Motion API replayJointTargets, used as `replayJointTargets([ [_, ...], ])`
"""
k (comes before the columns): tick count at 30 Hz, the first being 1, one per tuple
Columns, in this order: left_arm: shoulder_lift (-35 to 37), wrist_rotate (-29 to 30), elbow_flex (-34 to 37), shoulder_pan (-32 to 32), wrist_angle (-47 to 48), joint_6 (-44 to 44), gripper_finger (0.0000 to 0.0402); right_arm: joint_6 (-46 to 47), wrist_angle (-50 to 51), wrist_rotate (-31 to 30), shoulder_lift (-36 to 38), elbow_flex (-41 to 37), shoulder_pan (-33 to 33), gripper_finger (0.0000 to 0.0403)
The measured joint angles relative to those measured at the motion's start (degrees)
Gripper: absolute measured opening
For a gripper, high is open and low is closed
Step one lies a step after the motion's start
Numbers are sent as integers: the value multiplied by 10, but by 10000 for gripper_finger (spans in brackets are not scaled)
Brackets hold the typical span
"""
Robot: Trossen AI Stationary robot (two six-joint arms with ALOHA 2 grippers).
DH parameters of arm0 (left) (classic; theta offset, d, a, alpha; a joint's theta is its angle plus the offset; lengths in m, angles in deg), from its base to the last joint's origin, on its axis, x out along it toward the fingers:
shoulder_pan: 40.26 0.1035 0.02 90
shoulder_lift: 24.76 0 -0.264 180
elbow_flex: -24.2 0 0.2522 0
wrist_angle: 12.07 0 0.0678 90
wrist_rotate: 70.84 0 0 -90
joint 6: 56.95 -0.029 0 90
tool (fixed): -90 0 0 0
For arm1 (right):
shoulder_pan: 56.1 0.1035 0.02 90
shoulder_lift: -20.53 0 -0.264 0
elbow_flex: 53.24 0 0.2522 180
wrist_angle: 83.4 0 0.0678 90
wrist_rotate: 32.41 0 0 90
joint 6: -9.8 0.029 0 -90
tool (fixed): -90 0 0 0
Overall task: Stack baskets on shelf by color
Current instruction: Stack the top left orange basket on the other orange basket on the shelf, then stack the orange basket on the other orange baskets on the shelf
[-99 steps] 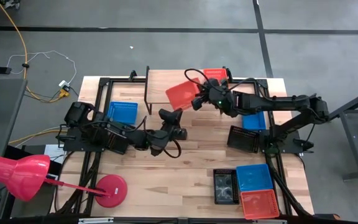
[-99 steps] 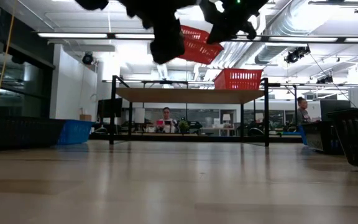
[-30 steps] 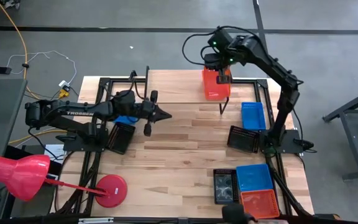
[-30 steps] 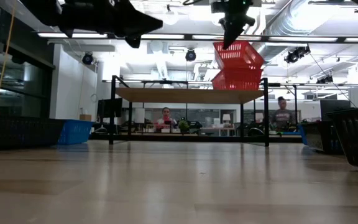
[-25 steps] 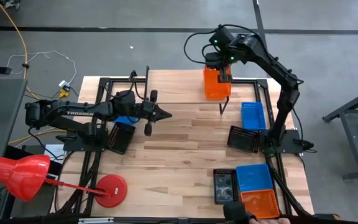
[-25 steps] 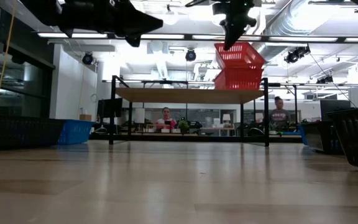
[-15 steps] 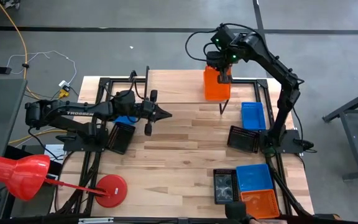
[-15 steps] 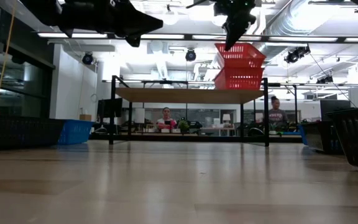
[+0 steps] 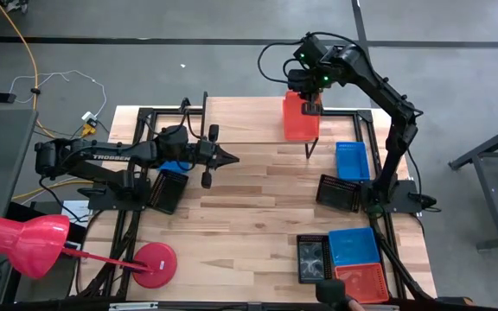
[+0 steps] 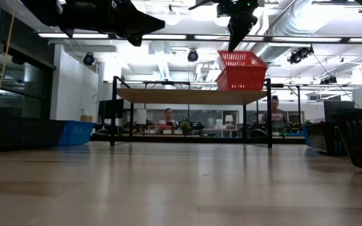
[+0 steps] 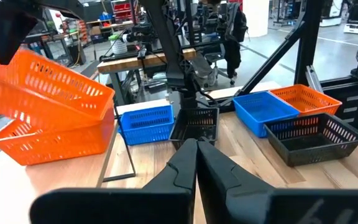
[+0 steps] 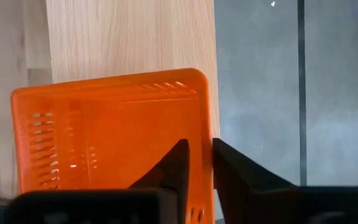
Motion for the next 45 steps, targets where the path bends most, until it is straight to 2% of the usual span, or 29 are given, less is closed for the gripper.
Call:
replayJointTargets([
  [5, 0, 0, 0, 0, 0, 4, 0, 1, 0, 0, 0, 0, 1, 105],
  [9, 0, 0, 0, 0, 0, 4, 1, 1, 0, -10, 0, 0, 1, 125],
  [21, 0, 0, 0, 0, 1, 4, 0, 9, 20, -15, 0, 0, 1, 130],
  [25, 0, 0, 0, 0, 11, 4, 0, 35, 71, 38, 0, 0, -9, 130],
  [35, 0, 0, 0, 0, 14, 4, 0, 100, 70, 240, 24, 0, -23, 130],
  [39, 0, 0, 0, 0, 13, 4, 0, 113, 71, 321, 37, 0, 0, 130],
  [45, 0, 0, 0, 0, 13, 4, 1, 139, 71, 366, 43, 0, 76, 130],
])
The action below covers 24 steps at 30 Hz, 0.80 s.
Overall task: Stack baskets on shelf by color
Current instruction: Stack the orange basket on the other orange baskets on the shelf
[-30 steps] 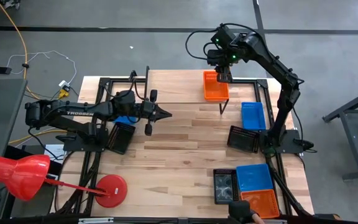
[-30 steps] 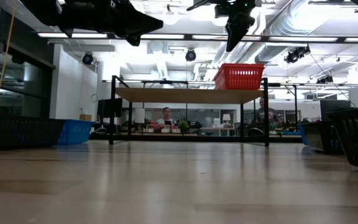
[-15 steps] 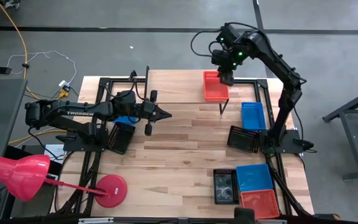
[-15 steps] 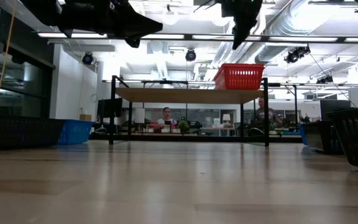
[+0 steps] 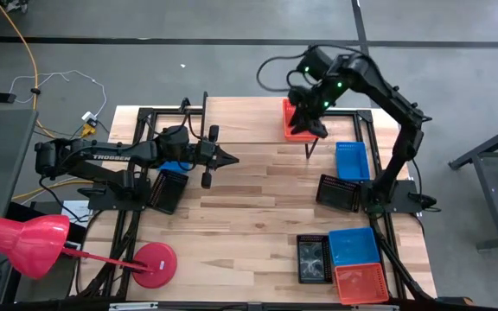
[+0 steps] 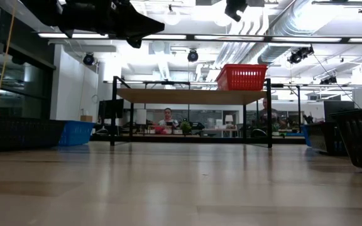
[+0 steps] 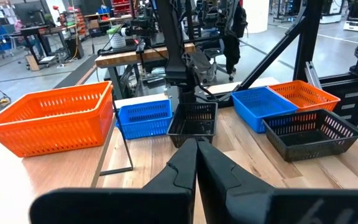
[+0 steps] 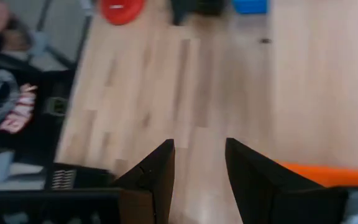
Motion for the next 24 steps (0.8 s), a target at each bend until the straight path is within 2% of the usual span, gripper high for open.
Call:
replayJointTargets([
  [7, 0, 0, 0, 0, 0, 0, 0, 27, -1, 6, 3, -33, 103, 130],
  [10, 0, 0, 0, 0, 0, 0, 1, 45, -1, 6, 22, -94, 139, 130],
  [13, 0, 10, 0, 0, 0, 0, 1, 89, -20, 5, 54, -187, 171, 130],
  [16, 0, 34, 0, 0, 0, 0, 1, 172, -86, 4, 104, -297, 203, 130],
  [20, 0, 57, 0, 0, -1, 0, 0, 333, -169, -1, 182, -420, 255, 130],
  [24, 0, 60, 0, 0, -1, 0, 1, 524, -245, -52, 262, -501, 335, 130],
])
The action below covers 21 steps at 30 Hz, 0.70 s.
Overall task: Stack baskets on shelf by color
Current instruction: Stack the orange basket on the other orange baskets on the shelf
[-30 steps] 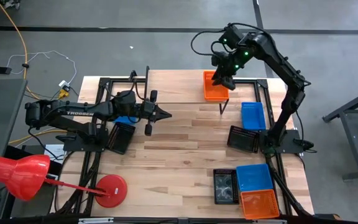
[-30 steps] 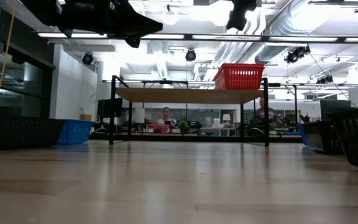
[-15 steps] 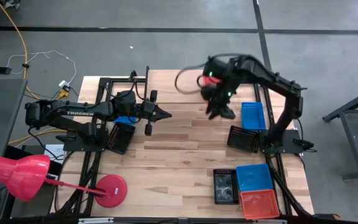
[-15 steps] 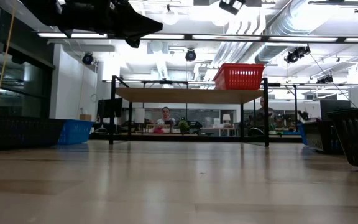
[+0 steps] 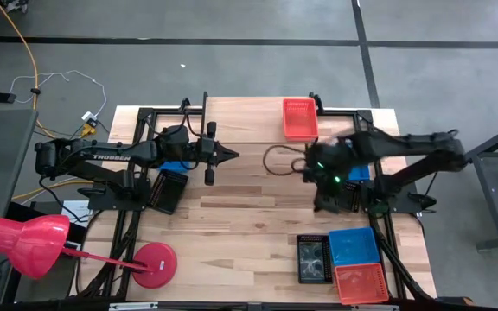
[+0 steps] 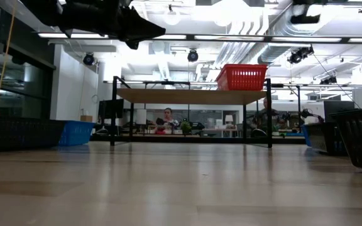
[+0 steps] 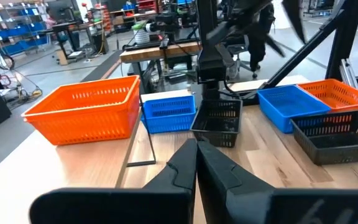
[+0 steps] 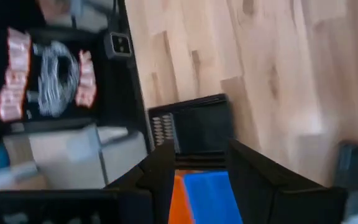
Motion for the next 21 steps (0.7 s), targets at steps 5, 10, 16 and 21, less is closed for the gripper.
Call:
replayJointTargets([
  [5, 0, -2, 0, -2, 0, 0, 1, 253, -64, -139, 62, -52, 140, 130],
  [10, 0, -2, 0, -2, 0, 5, 1, 454, -91, -248, 50, -59, 283, 130],
  [16, 0, -2, 0, -2, 0, 35, 0, 629, -144, -284, -20, -59, 389, 130],
  [21, 0, -2, 0, -2, 0, 35, 0, 765, -166, -245, -94, -59, 437, 130],
])
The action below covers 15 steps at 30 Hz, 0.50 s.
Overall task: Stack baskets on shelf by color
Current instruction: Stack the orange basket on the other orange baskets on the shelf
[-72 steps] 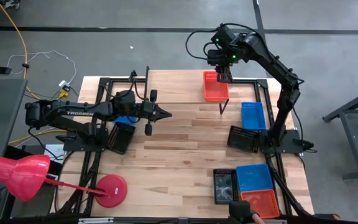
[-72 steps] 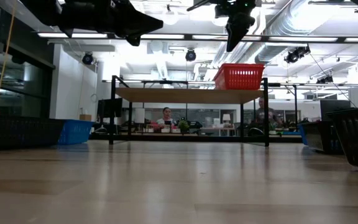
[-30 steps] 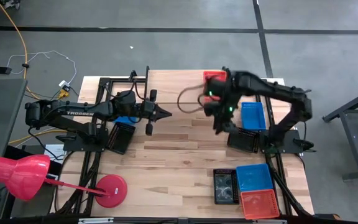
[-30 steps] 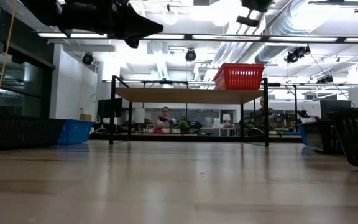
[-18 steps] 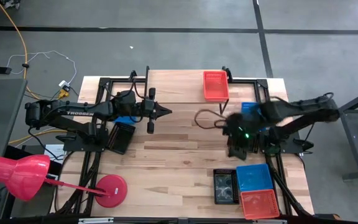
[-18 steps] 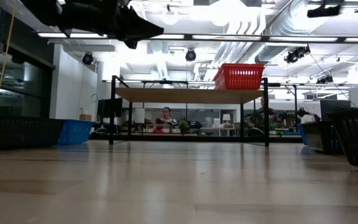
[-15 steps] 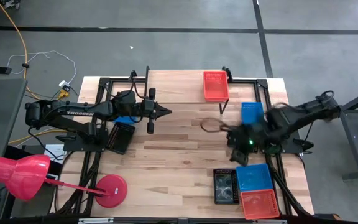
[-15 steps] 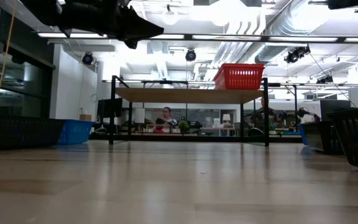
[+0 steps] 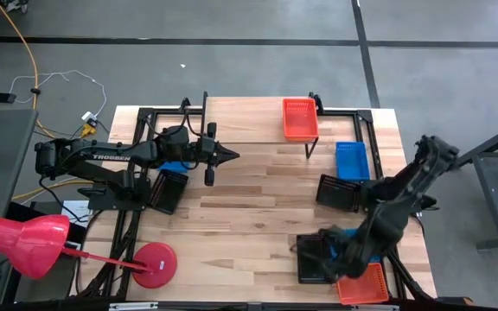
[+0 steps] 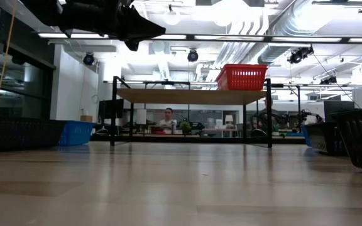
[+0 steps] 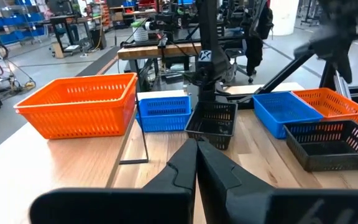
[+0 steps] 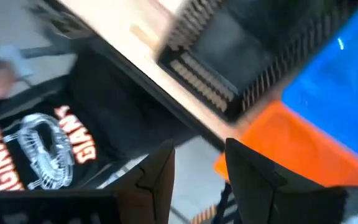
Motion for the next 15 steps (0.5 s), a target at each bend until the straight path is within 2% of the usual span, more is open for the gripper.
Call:
replayJointTargets([
  [8, 0, 0, 0, 0, -1, 0, 0, 185, -17, 59, -92, 0, 46, 130],
  [15, 0, 0, 0, 0, -5, -1, 1, 213, -54, 56, -145, 0, 57, 130],
])
